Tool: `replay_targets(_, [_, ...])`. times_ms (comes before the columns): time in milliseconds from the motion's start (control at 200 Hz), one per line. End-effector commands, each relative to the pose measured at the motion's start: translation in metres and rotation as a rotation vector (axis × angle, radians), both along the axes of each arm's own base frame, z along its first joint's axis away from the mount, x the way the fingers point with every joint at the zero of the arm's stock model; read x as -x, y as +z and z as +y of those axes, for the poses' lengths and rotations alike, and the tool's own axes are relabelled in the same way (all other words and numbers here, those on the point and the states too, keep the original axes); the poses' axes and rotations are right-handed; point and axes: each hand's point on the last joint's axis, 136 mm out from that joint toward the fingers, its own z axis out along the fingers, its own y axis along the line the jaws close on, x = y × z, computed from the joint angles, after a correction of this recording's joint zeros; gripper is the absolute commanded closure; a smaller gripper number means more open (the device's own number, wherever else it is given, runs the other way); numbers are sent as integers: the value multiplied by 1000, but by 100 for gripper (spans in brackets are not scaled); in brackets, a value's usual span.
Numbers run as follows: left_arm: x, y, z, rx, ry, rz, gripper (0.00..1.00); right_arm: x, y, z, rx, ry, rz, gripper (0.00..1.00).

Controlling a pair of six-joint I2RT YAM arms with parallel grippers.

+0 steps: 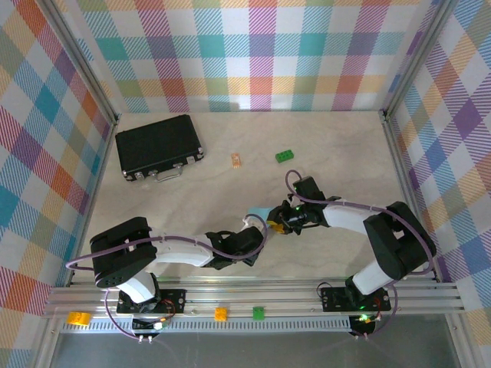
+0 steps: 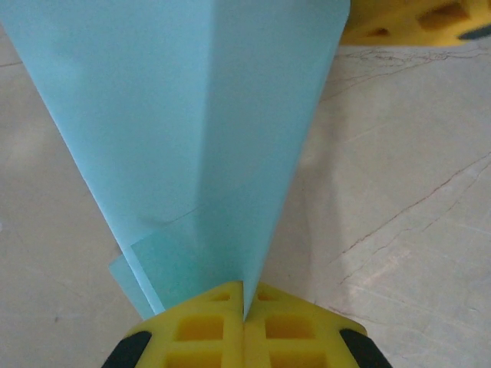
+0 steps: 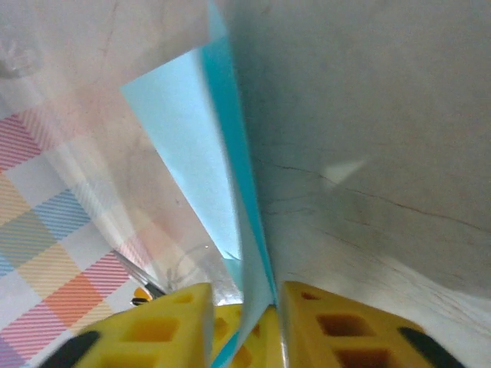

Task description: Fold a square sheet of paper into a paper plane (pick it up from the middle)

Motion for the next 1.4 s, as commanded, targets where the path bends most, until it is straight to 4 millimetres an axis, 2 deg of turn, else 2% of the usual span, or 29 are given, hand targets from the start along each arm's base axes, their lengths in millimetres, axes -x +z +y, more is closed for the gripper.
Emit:
replay_targets(0, [9,-7,3,13,-10,33,100,-4,15,-10,82,23,-70,61])
replay_targets(215, [14,-17,2,125,-23,109,100,-7,23,-30,175,5,-173,60])
replay_targets(360, [19,-26,-2,223,-57,181,100,-5,24,-37,160,-1,-288,64])
replay_targets(520, [24,-37,-7,349,-61,316,100,2,39,-26,45,69,-430,73])
replay_targets(690, [23,-50,-9,450,-28,425,100,14,43,-14,-36,154,-434,81])
replay_targets(820, [21,-52,-6,442,1,436,100,19,43,-2,-101,204,-422,85])
replay_targets(915, [18,-46,-3,414,14,421,100,20,46,10,-147,238,-420,87])
replay_targets(1065, [15,-43,0,376,42,426,100,15,42,23,-151,264,-397,89])
replay_targets(1395, [12,-46,2,397,143,469,100,-2,14,22,-56,217,-318,90])
